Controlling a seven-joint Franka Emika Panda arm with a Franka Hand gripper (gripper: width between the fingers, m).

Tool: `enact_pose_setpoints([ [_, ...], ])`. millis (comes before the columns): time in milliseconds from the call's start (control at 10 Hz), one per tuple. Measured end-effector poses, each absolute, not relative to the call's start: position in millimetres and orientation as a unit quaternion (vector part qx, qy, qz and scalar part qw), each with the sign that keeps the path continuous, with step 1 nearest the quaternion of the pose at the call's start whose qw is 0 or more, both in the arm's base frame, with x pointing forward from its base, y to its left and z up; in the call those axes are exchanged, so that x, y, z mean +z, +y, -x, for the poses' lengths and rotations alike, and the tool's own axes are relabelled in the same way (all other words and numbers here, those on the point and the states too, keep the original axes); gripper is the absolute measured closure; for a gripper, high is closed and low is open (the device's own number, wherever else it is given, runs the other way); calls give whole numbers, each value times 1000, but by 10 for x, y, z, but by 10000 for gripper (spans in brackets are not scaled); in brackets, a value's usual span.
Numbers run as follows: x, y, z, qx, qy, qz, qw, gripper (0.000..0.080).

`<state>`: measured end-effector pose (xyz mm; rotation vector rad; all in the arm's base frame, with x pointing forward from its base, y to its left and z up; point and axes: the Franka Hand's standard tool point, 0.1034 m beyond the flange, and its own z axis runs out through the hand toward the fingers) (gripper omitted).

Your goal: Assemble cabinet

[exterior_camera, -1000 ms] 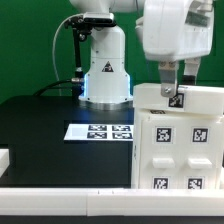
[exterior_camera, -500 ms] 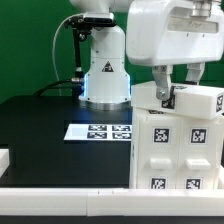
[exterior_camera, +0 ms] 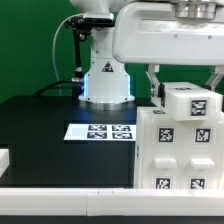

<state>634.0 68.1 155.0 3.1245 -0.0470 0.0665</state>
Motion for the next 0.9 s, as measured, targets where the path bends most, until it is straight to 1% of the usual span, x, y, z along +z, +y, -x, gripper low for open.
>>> enact_pose_setpoints([
  [100, 1551, 677, -6349, 23, -100, -995, 1, 246],
  [500, 1563, 676, -6370, 27, -220, -975, -4, 246],
  [700, 1546, 725, -6336, 22, -365, -931, -6, 246],
  [800, 1538, 757, -6325, 18, -462, -887, -11, 246],
  [900, 1557, 760, -6356, 22, -495, -868, -21, 246],
])
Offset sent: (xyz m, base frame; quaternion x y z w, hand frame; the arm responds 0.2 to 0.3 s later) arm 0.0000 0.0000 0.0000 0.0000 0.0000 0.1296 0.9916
